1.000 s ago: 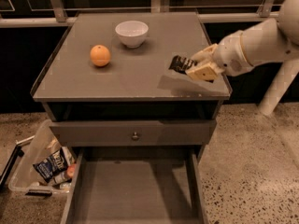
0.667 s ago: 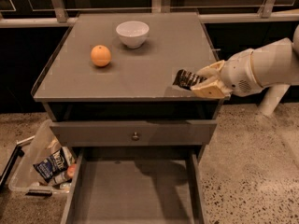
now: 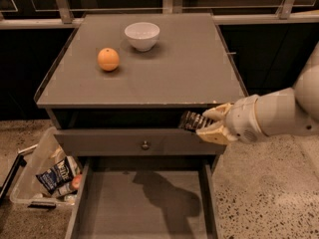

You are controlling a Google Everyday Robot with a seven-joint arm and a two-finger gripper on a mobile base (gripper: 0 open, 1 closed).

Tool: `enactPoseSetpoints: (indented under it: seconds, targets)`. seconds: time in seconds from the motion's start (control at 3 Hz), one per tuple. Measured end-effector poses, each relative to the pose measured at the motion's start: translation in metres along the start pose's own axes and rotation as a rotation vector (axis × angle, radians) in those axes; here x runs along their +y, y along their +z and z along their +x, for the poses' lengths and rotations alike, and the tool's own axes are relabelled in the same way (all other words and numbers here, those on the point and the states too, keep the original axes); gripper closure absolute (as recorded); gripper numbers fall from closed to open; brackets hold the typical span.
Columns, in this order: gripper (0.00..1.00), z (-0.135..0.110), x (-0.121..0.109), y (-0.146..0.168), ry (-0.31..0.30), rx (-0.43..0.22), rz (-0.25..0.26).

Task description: Place rxbar chocolate into middle drawer

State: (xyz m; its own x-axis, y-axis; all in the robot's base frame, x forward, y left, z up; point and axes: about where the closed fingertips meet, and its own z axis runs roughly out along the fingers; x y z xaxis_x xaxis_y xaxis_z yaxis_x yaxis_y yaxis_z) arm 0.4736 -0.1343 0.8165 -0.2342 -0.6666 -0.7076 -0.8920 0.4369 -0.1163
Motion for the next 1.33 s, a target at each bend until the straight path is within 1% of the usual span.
enactPoseSetpoints:
  seconds: [0.33,0.67,1.0,1.33]
  targets:
    - [1.0,0.042,0.02,0.048,0.073,0.013,-0.042]
    - [1.0,0.042,0.02,0.049,0.073,0.012,-0.042]
    - [1.0,0.058,0.028,0.082,0.13,0.009,-0.086]
    - [1.0,0.085,0.045,0.124,0.191,0.007,-0.11]
